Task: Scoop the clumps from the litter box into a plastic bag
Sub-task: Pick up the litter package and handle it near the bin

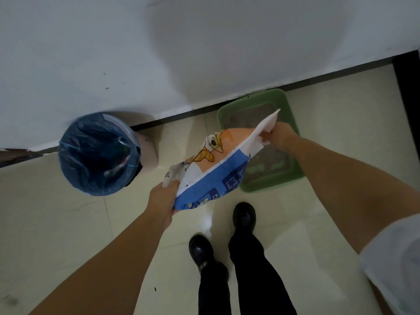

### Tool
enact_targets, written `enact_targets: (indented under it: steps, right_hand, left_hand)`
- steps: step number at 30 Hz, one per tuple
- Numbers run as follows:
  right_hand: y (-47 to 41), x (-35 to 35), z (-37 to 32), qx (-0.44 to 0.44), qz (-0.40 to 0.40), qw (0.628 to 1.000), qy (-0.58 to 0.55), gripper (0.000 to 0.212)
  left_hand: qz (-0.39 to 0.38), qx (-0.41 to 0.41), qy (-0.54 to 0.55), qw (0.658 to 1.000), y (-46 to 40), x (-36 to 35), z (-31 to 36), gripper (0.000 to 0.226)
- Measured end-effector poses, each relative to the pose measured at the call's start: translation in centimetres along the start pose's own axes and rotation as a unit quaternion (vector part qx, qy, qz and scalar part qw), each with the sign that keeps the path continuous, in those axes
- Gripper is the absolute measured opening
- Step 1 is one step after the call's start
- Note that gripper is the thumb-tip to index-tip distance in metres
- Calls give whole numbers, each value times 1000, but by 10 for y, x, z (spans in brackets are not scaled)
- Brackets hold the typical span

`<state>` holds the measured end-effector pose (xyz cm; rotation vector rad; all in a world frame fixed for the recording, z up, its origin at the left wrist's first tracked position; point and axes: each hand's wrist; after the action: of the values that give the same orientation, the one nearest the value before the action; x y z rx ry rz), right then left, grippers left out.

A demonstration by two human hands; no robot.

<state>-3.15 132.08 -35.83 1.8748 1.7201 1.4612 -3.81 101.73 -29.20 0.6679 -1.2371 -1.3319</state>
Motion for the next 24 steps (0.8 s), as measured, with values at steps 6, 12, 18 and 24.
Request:
enact_targets:
  steps: [6,12,18,24]
  right_hand:
    - [-16,8,-18,31,19,999,4,41]
    - [-9,20,-10,36,25,999,-1,37]
    - [20,20,38,-12,39,999,13,38]
    - [34,8,50,-38,14,998,43,39]
  left_hand:
    - [-8,-7,18,1000,-5,-3,8,21]
    - [-20,-1,12,1000,-5,-11,6,16]
    - [-19,-4,-11,1000,2,-30,6,19]
    - [-12,20,-36,999,8,-26,-13,27]
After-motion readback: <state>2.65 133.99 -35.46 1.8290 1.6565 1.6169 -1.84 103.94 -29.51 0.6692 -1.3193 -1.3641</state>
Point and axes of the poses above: each hand's wrist, its own y-axis away from the middle knuckle, its own x-axis out of the back of the hand, z = x × y, and after that the axes turned 6 degrees about x, right-handed
